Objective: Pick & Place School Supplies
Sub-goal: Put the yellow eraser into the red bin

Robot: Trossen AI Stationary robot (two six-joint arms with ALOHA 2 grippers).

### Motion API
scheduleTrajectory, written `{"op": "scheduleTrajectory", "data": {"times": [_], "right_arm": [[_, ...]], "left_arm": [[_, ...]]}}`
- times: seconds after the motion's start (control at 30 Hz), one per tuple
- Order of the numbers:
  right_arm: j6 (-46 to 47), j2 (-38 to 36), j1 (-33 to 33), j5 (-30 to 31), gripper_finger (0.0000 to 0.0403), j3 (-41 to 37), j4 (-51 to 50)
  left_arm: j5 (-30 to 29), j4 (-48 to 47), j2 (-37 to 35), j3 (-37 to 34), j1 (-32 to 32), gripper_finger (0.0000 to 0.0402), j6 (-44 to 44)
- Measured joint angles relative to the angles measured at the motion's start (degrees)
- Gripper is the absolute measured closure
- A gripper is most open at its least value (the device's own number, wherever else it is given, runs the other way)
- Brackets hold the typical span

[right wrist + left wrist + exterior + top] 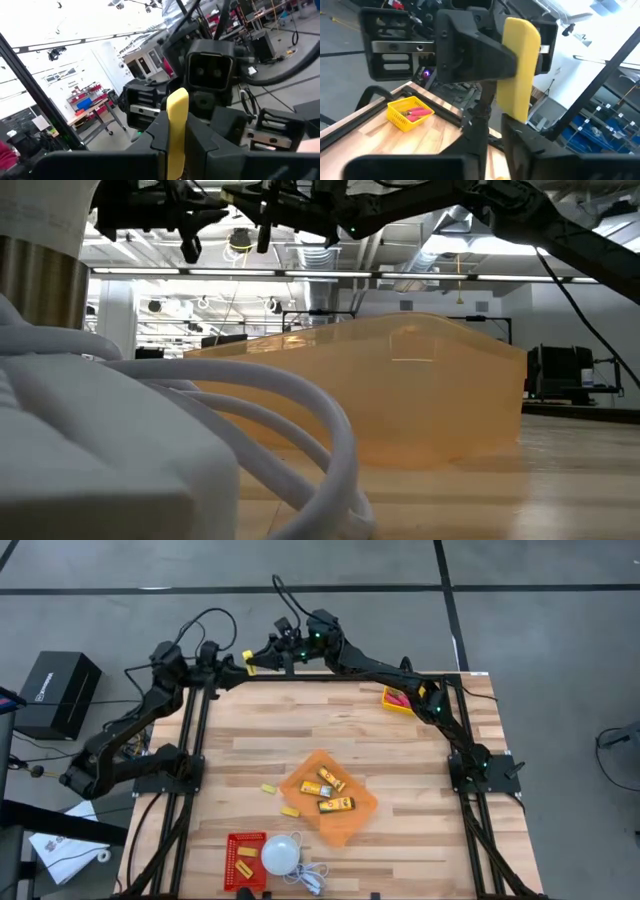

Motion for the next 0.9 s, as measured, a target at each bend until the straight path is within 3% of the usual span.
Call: {"op": "scheduleTrajectory", "data": {"times": [0.27, 0.43, 0.6, 0.9], "right_arm": [[-0.2, 0.0, -1.6, -1.7, 0.0381, 0.0, 0.1], [-0.2, 0.1, -3.3, -1.9, 0.0381, 0.0, 0.0], [-0.2, 0.1, -4.0, -1.9, 0.0381, 0.0, 0.0], [-0.1, 0.1, -2.4, -2.2, 0.0381, 0.0, 0.0]], "left_arm": [[-0.2, 1.3, 0.4, 0.0, 0.1, 0.0264, -1.1], [2.8, 4.7, 0.4, 0.1, 1.3, 0.0223, -5.2], [0.8, 5.9, 0.4, 0.1, 1.1, 0.0213, -5.7], [-2.0, 7.6, 0.5, 0.1, 2.1, 0.0229, -4.2]]}}
